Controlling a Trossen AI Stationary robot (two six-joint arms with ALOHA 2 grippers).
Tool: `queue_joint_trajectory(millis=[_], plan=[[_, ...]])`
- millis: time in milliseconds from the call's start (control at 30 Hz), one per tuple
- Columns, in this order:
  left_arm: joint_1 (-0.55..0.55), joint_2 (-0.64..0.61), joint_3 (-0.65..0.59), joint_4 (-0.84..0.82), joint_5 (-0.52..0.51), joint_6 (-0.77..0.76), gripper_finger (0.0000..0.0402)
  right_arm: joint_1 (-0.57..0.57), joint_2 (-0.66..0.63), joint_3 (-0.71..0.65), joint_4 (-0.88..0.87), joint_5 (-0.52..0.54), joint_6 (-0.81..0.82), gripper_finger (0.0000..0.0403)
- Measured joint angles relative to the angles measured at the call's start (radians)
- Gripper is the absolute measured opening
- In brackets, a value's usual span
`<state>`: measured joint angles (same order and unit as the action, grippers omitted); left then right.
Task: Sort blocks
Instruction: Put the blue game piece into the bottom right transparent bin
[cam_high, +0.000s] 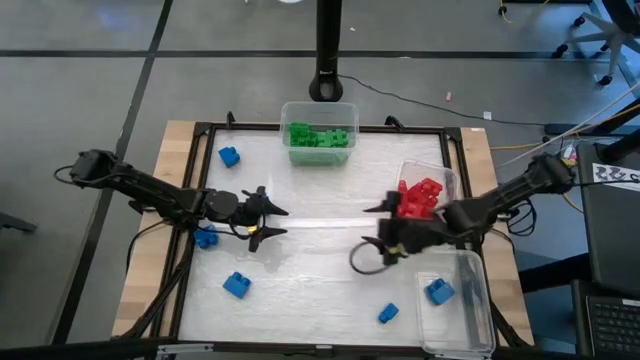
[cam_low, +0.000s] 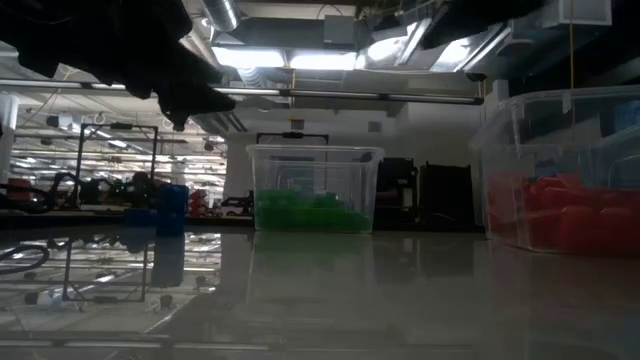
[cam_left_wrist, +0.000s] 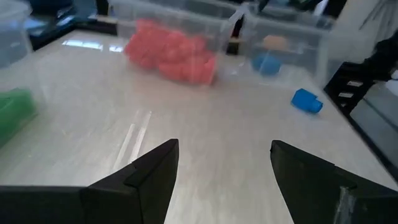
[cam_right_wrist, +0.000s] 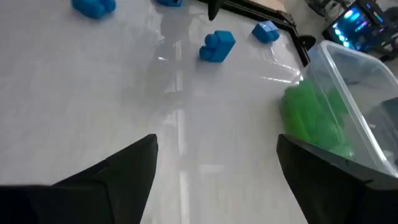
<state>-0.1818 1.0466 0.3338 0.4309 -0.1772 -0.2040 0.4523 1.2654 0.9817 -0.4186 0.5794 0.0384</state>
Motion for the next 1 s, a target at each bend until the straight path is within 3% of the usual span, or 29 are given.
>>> queue_joint_trajectory(millis=[100, 300, 567, 667, 1000], plan=[[0.0, -0.049, 0.026, -0.15, -0.049, -0.034, 0.0244, -0.062, 0.058, 0.0, 0.11, -0.013, -0.07, 0.0328], [-0.001, -0.155, 0.089, -0.505, -0.29, -0.166, 0.0244, -0.169, 0.187, 0.0, 0.347, -0.015, -0.143, 0.0328], [0.041, -0.16, 0.093, -0.887, -0.541, -0.504, 0.0244, -0.287, 0.359, 0.0, 0.495, -0.129, -0.231, 0.0328], [0.064, -0.128, 0.092, -0.944, -0.562, -0.573, 0.0244, -0.313, 0.419, 0.0, 0.535, -0.166, -0.231, 0.0328], [0.058, 0.008, 0.095, -0.87, -0.505, -0.556, 0.0244, -0.322, 0.53, 0.0, 0.639, -0.181, -0.258, 0.0328]])
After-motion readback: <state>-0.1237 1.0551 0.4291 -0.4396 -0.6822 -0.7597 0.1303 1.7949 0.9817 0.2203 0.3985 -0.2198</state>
